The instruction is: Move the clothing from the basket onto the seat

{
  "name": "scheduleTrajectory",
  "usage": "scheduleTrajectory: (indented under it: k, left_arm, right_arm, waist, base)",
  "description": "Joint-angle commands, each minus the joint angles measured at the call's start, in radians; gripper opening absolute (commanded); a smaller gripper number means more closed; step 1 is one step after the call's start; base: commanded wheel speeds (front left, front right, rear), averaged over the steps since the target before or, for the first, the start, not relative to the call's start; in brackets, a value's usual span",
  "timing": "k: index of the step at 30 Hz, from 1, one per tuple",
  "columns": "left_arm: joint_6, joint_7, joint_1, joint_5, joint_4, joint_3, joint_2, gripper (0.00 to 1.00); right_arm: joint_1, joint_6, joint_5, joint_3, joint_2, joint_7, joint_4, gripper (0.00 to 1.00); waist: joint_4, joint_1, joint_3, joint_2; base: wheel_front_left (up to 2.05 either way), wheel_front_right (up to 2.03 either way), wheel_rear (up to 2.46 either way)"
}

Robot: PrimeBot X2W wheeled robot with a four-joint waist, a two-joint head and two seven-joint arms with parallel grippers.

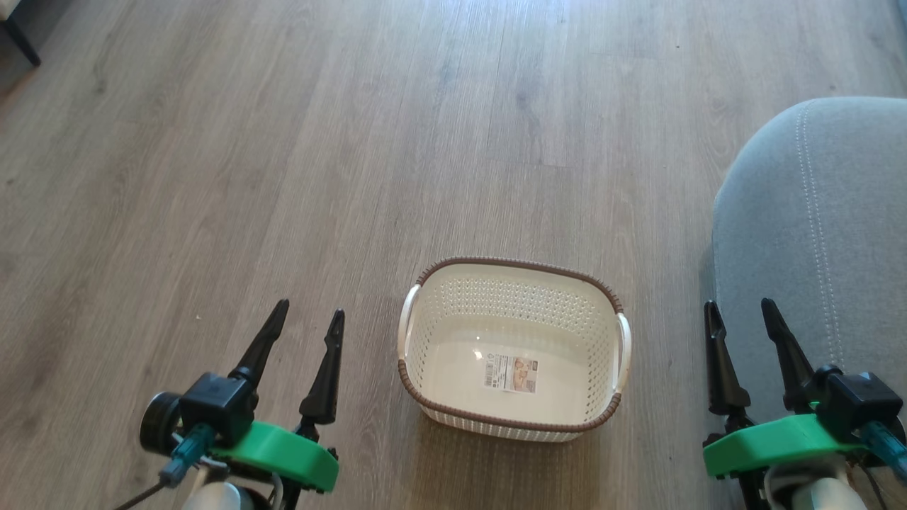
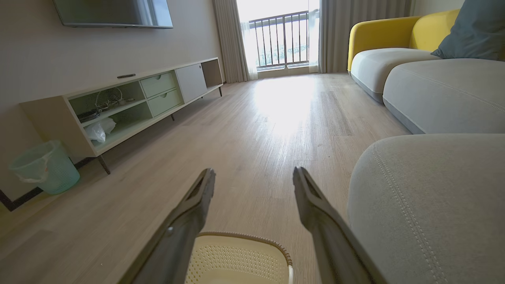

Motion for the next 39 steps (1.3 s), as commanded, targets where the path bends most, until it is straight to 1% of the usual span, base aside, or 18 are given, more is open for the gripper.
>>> scheduleTrajectory:
  k: [1, 9, 15, 30, 31, 36, 39]
  left_arm:
    - [-0.007, -0.005, -0.02, 0.002, -0.03, 0.03, -0.002, 1.0]
    - [-0.021, -0.005, -0.021, -0.037, -0.018, 0.047, -0.002, 1.0]
    - [-0.032, -0.005, -0.016, -0.034, -0.016, 0.048, -0.002, 1.0]
    - [-0.042, -0.005, -0.011, -0.084, 0.01, 0.055, -0.002, 1.0]
    - [-0.042, 0.0, 0.013, -0.082, 0.041, 0.022, 0.0, 0.0]
    - [-0.043, 0.001, 0.038, -0.087, 0.117, 0.019, 0.0, 0.0]
    - [-0.042, 0.007, 0.036, -0.122, 0.116, 0.022, 0.002, 0.0]
  right_arm:
    - [-0.017, 0.007, 0.008, 0.019, -0.005, -0.009, -0.036, 1.0]
    - [-0.013, 0.007, 0.018, 0.013, -0.005, -0.009, -0.041, 1.0]
    - [-0.018, 0.007, 0.027, 0.014, -0.005, -0.009, -0.046, 1.0]
    - [-0.017, 0.007, 0.034, 0.017, -0.005, -0.009, -0.044, 1.0]
    - [0.003, 0.0, 0.026, -0.005, 0.0, 0.0, -0.009, 0.0]
    - [0.012, -0.001, 0.029, 0.002, 0.002, 0.002, 0.072, 0.0]
    - [0.01, -0.001, 0.064, 0.003, 0.0, 0.008, 0.072, 0.0]
  waist:
    - [-0.004, 0.0001, 0.002, 0.0]
    - [-0.014, 0.0001, 0.009, 0.0]
    - [-0.02, 0.0001, 0.01, 0.0]
    - [-0.029, 0.0001, 0.006, 0.0]
    - [-0.029, 0.0001, 0.006, 0.0]
    - [-0.03, 0.0001, 0.006, 0.0]
    - [-0.034, 0.0001, 0.004, 0.0]
  base:
    - [0.0, 0.0, 0.0]
    - [0.0, 0.0, 0.0]
    - [0.0, 0.0, 0.0]
    - [0.0, 0.0, 0.0]
    - [0.0, 0.0, 0.0]
    - [0.0, 0.0, 0.0]
    - [0.0, 0.0, 0.0]
